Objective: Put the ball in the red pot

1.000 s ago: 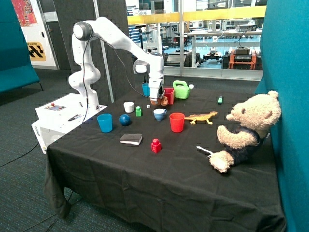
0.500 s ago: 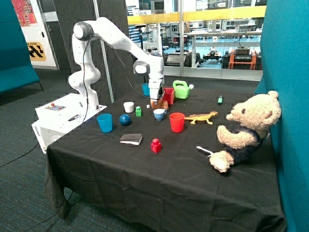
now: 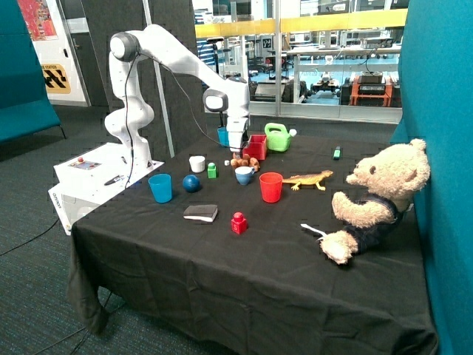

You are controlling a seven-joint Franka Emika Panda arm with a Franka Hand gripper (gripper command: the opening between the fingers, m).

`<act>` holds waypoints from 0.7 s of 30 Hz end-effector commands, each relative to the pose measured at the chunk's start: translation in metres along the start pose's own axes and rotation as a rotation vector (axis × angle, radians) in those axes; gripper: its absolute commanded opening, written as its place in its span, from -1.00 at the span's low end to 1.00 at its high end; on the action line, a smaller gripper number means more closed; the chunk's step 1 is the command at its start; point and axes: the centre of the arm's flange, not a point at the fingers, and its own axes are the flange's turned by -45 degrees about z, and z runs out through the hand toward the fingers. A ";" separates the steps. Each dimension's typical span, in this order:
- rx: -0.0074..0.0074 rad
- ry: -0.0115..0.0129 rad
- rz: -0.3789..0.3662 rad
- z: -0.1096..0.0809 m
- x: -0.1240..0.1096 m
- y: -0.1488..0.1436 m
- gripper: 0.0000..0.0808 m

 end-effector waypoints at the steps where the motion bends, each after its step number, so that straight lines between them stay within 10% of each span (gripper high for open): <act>1: 0.0024 -0.0022 -0.052 -0.027 -0.014 0.003 1.00; 21: 0.0025 -0.0021 -0.194 -0.050 -0.039 0.024 0.97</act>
